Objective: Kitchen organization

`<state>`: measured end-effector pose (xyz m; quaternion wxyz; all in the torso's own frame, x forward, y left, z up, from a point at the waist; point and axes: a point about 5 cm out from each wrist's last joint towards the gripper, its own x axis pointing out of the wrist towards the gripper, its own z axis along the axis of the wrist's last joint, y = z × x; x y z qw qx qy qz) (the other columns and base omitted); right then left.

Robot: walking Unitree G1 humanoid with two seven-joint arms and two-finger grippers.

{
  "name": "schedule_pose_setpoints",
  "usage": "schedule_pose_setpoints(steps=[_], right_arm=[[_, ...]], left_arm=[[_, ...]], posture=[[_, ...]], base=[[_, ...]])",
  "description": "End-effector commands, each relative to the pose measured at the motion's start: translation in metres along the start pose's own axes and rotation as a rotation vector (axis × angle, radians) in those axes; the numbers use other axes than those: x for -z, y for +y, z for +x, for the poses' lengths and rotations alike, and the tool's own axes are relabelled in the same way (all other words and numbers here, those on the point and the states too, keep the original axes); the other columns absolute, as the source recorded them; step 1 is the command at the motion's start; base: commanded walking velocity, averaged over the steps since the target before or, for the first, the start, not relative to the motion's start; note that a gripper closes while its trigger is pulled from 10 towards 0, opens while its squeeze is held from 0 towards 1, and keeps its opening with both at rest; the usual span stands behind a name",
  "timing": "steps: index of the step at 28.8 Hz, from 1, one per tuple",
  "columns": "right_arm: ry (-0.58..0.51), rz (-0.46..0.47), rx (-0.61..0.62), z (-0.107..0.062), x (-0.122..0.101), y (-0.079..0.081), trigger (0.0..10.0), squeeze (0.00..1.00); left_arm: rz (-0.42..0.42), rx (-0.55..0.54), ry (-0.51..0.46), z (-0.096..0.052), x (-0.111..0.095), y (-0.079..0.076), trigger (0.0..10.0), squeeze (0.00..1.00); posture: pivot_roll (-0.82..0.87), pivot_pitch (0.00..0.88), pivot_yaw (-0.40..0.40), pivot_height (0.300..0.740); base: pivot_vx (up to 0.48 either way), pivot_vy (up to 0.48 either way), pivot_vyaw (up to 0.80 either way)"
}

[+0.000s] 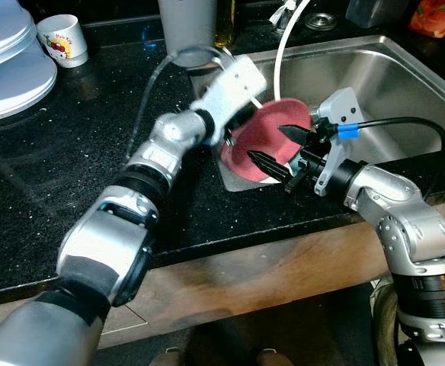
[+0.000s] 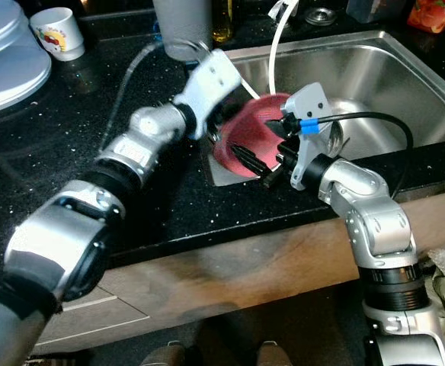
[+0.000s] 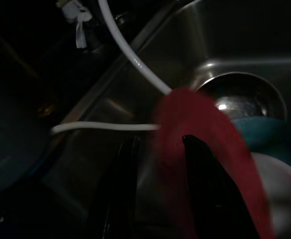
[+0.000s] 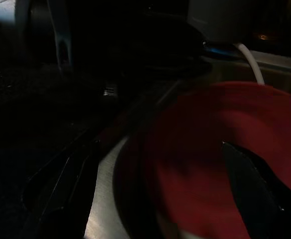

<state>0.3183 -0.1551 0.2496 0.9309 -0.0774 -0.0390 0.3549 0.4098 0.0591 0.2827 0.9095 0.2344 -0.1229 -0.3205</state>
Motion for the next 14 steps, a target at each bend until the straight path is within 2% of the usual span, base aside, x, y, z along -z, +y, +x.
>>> schedule_pose_setpoints(steps=[1,2,6,7,8,9,11,12,13,14], right_arm=[[-0.003,-0.003,-0.011,0.004,0.001,0.003,10.0,0.00],[-0.006,-0.005,-0.011,0.005,0.000,0.003,10.0,0.00],[-0.010,-0.007,-0.008,0.005,-0.001,0.002,10.0,0.00],[-0.011,-0.008,-0.004,0.005,-0.001,0.001,10.0,0.00],[-0.011,-0.008,-0.004,0.005,-0.001,0.001,10.0,0.00],[-0.012,-0.010,0.001,0.005,-0.002,0.000,10.0,0.00],[-0.018,-0.011,0.014,0.005,-0.002,-0.002,10.0,0.00],[-0.018,-0.011,0.014,0.005,-0.002,-0.002,10.0,0.00],[-0.022,-0.011,0.021,0.005,-0.003,-0.002,10.0,0.00],[-0.022,-0.011,0.021,0.005,-0.003,-0.002,10.0,0.00]], left_arm=[[-0.035,0.031,0.014,-0.001,0.003,0.000,10.0,0.00],[-0.054,0.040,0.010,-0.002,0.004,0.000,10.0,1.00],[-0.077,-0.007,-0.017,-0.002,-0.001,0.005,10.0,1.00],[-0.102,-0.042,-0.044,-0.002,-0.005,0.010,10.0,0.56],[-0.102,-0.042,-0.044,-0.002,-0.005,0.010,10.0,0.56],[-0.159,-0.097,-0.094,-0.004,-0.011,0.018,10.0,0.00],[-0.327,-0.209,-0.189,-0.009,-0.021,0.036,10.0,0.00],[-0.327,-0.209,-0.189,-0.009,-0.021,0.036,10.0,0.00],[-0.411,-0.270,-0.235,-0.014,-0.024,0.048,10.0,0.00],[-0.411,-0.270,-0.235,-0.014,-0.024,0.048,10.0,0.00]], posture=[[-0.02,0.156,0.011,0.740],[-0.02,0.154,0.011,0.740],[-0.02,0.154,0.011,0.740],[-0.02,0.153,0.012,0.740],[-0.02,0.153,0.012,0.740],[-0.02,0.153,0.012,0.740],[-0.03,0.148,0.016,0.740],[-0.03,0.148,0.016,0.740],[-0.02,0.146,0.016,0.740],[-0.02,0.146,0.016,0.740]], base=[[0.000,0.000,0.00],[0.000,0.000,0.00],[0.000,0.000,0.00],[0.000,0.000,0.00],[0.000,0.000,0.00],[0.000,0.000,0.00],[0.000,0.000,0.00],[0.000,0.000,0.00],[0.000,0.000,0.00],[0.000,0.000,0.00]])
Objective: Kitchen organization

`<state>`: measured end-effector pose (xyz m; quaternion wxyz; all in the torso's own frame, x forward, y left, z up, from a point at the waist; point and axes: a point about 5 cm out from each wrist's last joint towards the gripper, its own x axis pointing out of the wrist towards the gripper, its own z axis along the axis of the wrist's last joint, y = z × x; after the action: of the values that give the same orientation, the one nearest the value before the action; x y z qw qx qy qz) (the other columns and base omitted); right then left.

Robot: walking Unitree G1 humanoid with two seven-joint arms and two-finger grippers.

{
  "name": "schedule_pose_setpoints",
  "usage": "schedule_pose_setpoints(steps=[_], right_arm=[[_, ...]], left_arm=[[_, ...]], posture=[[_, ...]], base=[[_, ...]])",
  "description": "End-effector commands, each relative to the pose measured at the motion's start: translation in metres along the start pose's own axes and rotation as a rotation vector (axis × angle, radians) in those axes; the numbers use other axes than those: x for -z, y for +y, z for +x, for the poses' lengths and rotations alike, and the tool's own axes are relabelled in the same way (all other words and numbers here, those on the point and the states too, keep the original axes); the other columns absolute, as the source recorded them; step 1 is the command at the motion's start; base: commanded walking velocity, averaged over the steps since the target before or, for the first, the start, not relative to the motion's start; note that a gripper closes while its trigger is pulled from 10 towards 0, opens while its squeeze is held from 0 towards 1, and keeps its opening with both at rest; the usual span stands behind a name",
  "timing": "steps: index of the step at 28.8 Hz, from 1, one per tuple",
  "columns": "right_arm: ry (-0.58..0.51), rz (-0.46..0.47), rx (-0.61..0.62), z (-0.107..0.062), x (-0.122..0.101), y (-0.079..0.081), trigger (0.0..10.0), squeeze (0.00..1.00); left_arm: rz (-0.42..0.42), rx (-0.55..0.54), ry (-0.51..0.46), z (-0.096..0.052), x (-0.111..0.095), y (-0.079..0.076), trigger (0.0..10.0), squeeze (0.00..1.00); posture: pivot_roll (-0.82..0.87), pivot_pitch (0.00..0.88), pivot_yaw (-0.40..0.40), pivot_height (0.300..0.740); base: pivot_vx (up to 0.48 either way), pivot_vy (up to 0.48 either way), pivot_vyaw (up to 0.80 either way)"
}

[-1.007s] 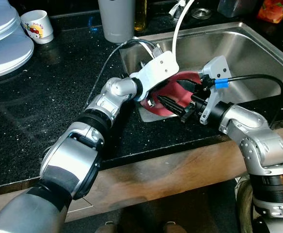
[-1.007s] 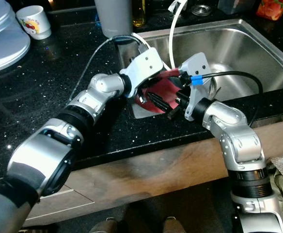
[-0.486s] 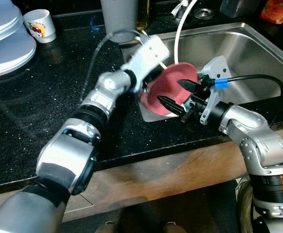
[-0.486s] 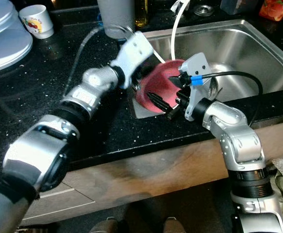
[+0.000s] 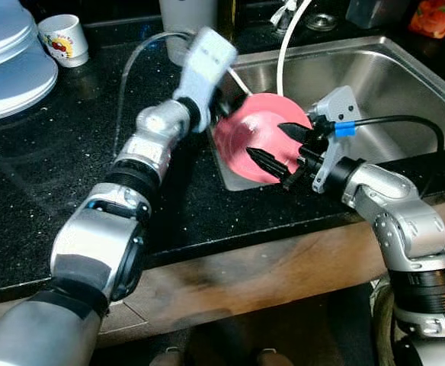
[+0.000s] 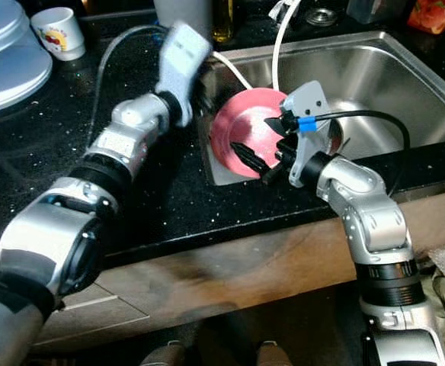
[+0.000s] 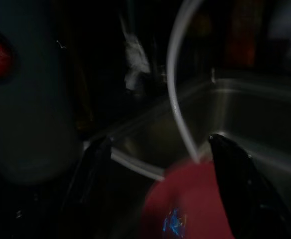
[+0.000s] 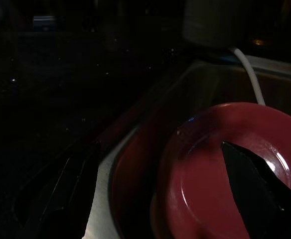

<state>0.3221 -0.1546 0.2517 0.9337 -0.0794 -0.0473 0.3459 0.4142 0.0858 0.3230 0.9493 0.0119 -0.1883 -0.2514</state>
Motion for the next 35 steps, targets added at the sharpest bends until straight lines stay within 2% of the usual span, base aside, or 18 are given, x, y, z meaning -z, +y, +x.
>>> schedule_pose_setpoints(steps=[1,4,5,7,13,15,16,17,19,23,27,28,29,31,34,35], right_arm=[[-0.014,0.001,0.011,0.001,-0.001,-0.001,10.0,0.00],[-0.014,0.001,0.011,0.001,-0.001,-0.001,10.0,0.00],[-0.026,0.004,0.030,0.002,-0.002,-0.003,10.0,0.00],[-0.039,0.008,0.051,0.003,-0.003,-0.005,10.0,0.00],[-0.068,0.023,0.095,0.006,-0.005,-0.007,10.0,0.00],[-0.082,0.033,0.113,0.007,-0.006,-0.007,10.0,0.00],[-0.101,0.046,0.133,0.007,-0.007,-0.008,10.0,0.00],[-0.101,0.046,0.133,0.007,-0.007,-0.008,10.0,0.00],[-0.140,0.076,0.184,0.007,-0.009,-0.011,10.0,0.00],[-0.176,0.107,0.229,0.006,-0.011,-0.014,10.0,0.00],[-0.202,0.130,0.253,0.005,-0.012,-0.015,10.0,0.00],[-0.227,0.158,0.259,0.003,-0.014,-0.014,10.0,0.00],[-0.261,0.195,0.236,-0.001,-0.015,-0.009,10.0,0.00],[-0.261,0.195,0.236,-0.001,-0.015,-0.009,10.0,0.00],[-0.288,0.218,0.186,-0.004,-0.017,-0.002,10.0,0.00],[-0.288,0.218,0.186,-0.004,-0.017,-0.002,10.0,0.00]], left_arm=[[-0.089,-0.078,-0.057,-0.004,-0.011,0.017,10.0,0.00],[-0.089,-0.078,-0.057,-0.004,-0.011,0.017,10.0,0.00],[-0.119,-0.126,-0.118,-0.011,-0.021,0.032,10.0,0.00],[-0.105,-0.166,-0.141,-0.018,-0.025,0.044,10.0,0.00],[-0.072,-0.232,-0.095,-0.032,-0.017,0.057,10.0,0.00],[-0.104,-0.251,-0.095,-0.037,-0.013,0.060,10.0,0.00],[-0.153,-0.278,-0.100,-0.044,-0.009,0.064,10.0,0.00],[-0.153,-0.278,-0.100,-0.044,-0.009,0.064,10.0,0.00],[-0.231,-0.349,-0.139,-0.059,-0.005,0.074,10.0,0.00],[-0.282,-0.401,-0.168,-0.071,-0.006,0.082,10.0,0.00],[-0.272,-0.401,-0.175,-0.075,-0.008,0.082,10.0,0.00],[-0.271,-0.385,-0.193,-0.080,-0.012,0.082,10.0,0.00],[-0.271,-0.312,-0.223,-0.089,-0.021,0.077,10.0,0.00],[-0.271,-0.312,-0.223,-0.089,-0.021,0.077,10.0,0.00],[-0.230,-0.212,-0.222,-0.097,-0.026,0.068,10.0,0.00],[-0.230,-0.212,-0.222,-0.097,-0.026,0.068,10.0,0.00]], posture=[[-0.02,0.143,0.014,0.740],[-0.02,0.143,0.014,0.740],[-0.02,0.138,0.011,0.740],[-0.01,0.134,0.007,0.740],[-0.01,0.129,0.007,0.740],[-0.01,0.129,0.007,0.740],[-0.01,0.128,0.006,0.740],[-0.01,0.128,0.006,0.740],[-0.01,0.128,0.002,0.740],[-0.01,0.128,0.000,0.740],[-0.01,0.128,-0.002,0.740],[-0.01,0.129,-0.003,0.740],[-0.01,0.130,0.002,0.740],[-0.01,0.130,0.002,0.740],[-0.01,0.128,0.006,0.740],[-0.01,0.128,0.006,0.740]], base=[[0.000,0.000,0.00],[0.000,0.000,0.00],[0.000,0.000,0.00],[0.000,0.000,0.00],[0.000,0.000,0.00],[0.000,0.000,0.00],[0.000,0.000,0.00],[0.000,0.000,0.00],[0.000,0.000,0.00],[0.000,0.000,0.00],[0.000,0.000,0.00],[0.000,0.000,0.00],[0.000,0.000,0.00],[0.000,0.000,0.00],[0.000,0.000,0.00],[0.000,0.000,0.00]])
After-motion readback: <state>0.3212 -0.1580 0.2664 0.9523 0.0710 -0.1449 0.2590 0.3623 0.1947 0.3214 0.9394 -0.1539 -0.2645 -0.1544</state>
